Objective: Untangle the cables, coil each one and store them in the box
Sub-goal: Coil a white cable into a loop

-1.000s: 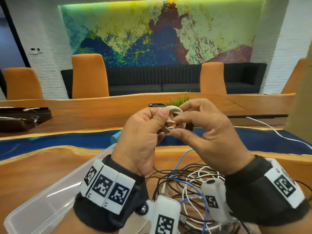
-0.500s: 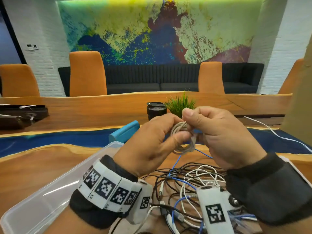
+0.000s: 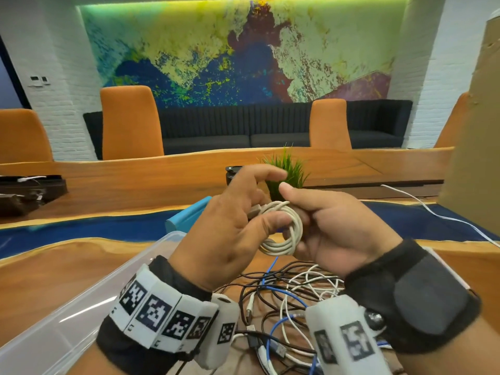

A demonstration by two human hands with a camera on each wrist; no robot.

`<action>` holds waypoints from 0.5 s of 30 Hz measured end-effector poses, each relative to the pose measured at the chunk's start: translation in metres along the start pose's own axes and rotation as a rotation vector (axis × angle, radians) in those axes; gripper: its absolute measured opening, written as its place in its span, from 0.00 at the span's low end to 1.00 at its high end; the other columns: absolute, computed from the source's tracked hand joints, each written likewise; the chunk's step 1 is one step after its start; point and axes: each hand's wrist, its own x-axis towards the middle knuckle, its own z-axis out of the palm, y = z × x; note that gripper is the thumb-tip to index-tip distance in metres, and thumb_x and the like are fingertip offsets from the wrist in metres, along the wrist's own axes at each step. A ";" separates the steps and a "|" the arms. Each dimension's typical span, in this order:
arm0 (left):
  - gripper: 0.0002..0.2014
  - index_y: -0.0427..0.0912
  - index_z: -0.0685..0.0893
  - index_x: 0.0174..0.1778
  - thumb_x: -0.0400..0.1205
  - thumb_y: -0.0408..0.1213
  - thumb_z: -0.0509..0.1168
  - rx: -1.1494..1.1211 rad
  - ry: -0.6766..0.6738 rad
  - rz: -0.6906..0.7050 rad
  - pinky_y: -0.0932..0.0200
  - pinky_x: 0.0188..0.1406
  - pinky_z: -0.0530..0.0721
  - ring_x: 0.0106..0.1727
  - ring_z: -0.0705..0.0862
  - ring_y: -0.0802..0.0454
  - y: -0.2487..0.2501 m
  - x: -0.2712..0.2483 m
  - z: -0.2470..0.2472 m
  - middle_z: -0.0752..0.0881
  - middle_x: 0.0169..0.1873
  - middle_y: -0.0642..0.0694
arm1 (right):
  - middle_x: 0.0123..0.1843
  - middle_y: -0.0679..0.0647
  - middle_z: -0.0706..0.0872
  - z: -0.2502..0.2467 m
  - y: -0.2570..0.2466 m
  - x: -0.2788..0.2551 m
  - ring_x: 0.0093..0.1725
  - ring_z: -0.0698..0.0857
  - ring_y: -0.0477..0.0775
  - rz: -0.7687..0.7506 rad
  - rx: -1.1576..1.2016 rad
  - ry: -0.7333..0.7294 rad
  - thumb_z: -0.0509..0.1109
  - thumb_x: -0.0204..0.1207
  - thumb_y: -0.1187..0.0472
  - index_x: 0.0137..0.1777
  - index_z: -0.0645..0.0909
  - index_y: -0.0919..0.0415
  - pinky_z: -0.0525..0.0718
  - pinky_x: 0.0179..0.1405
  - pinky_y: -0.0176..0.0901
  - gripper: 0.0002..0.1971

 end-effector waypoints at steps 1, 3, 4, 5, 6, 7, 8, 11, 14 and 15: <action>0.19 0.63 0.74 0.70 0.83 0.50 0.66 -0.011 -0.001 0.039 0.40 0.44 0.87 0.43 0.88 0.44 0.002 0.000 0.001 0.89 0.44 0.47 | 0.34 0.54 0.69 0.001 -0.001 -0.001 0.27 0.76 0.51 0.052 0.075 -0.050 0.71 0.73 0.48 0.50 0.77 0.60 0.72 0.20 0.37 0.16; 0.18 0.54 0.80 0.72 0.85 0.46 0.65 -0.008 0.032 0.104 0.42 0.51 0.88 0.51 0.89 0.45 0.003 -0.001 0.004 0.90 0.49 0.48 | 0.32 0.52 0.67 0.002 -0.004 -0.004 0.23 0.73 0.47 0.096 0.139 -0.124 0.69 0.70 0.51 0.41 0.81 0.59 0.68 0.15 0.32 0.11; 0.17 0.50 0.82 0.70 0.85 0.45 0.64 0.020 0.054 0.128 0.43 0.53 0.87 0.54 0.89 0.46 0.004 -0.001 0.006 0.90 0.51 0.49 | 0.31 0.52 0.67 0.002 -0.004 -0.005 0.22 0.71 0.46 0.089 0.125 -0.135 0.68 0.69 0.52 0.38 0.80 0.57 0.66 0.14 0.31 0.09; 0.16 0.48 0.84 0.68 0.85 0.44 0.63 0.062 0.081 0.145 0.45 0.54 0.87 0.56 0.88 0.48 0.003 -0.001 0.008 0.89 0.52 0.50 | 0.30 0.53 0.67 0.003 -0.004 -0.006 0.22 0.69 0.46 0.073 0.089 -0.130 0.67 0.69 0.53 0.36 0.79 0.57 0.66 0.14 0.31 0.08; 0.15 0.48 0.85 0.66 0.86 0.44 0.63 0.108 0.118 0.161 0.46 0.54 0.87 0.56 0.88 0.50 0.002 -0.001 0.010 0.89 0.52 0.51 | 0.30 0.53 0.67 0.004 -0.004 -0.006 0.21 0.68 0.46 0.050 0.045 -0.116 0.66 0.72 0.53 0.34 0.78 0.56 0.66 0.15 0.32 0.10; 0.14 0.48 0.86 0.64 0.86 0.44 0.62 0.153 0.164 0.173 0.47 0.52 0.86 0.55 0.87 0.52 0.001 -0.001 0.010 0.89 0.51 0.53 | 0.29 0.54 0.69 0.004 -0.003 -0.006 0.21 0.68 0.47 0.028 -0.004 -0.087 0.65 0.77 0.51 0.33 0.78 0.56 0.67 0.16 0.34 0.14; 0.13 0.48 0.86 0.62 0.86 0.44 0.62 0.190 0.211 0.176 0.48 0.51 0.86 0.53 0.87 0.53 -0.001 -0.001 0.009 0.88 0.50 0.54 | 0.29 0.54 0.71 0.005 -0.003 -0.006 0.22 0.70 0.48 -0.002 -0.058 -0.049 0.64 0.81 0.47 0.33 0.80 0.56 0.70 0.18 0.36 0.18; 0.11 0.48 0.85 0.57 0.88 0.45 0.59 0.282 0.282 0.116 0.46 0.46 0.84 0.48 0.84 0.52 -0.007 0.001 0.004 0.86 0.45 0.55 | 0.35 0.57 0.82 0.010 -0.004 -0.009 0.29 0.79 0.53 -0.209 -0.230 0.034 0.64 0.77 0.37 0.41 0.86 0.60 0.84 0.28 0.48 0.25; 0.13 0.49 0.83 0.54 0.89 0.48 0.55 0.295 0.282 0.012 0.43 0.42 0.82 0.45 0.82 0.50 -0.012 0.003 -0.001 0.84 0.42 0.55 | 0.41 0.59 0.89 0.016 -0.004 -0.013 0.35 0.87 0.57 -0.453 -0.527 0.035 0.77 0.70 0.48 0.50 0.87 0.60 0.91 0.38 0.55 0.16; 0.12 0.48 0.83 0.53 0.89 0.47 0.55 0.283 0.289 0.000 0.43 0.42 0.82 0.45 0.82 0.50 -0.012 0.003 -0.001 0.84 0.41 0.55 | 0.40 0.59 0.90 0.017 -0.002 -0.013 0.36 0.88 0.59 -0.515 -0.605 0.063 0.80 0.70 0.54 0.49 0.88 0.58 0.91 0.38 0.58 0.12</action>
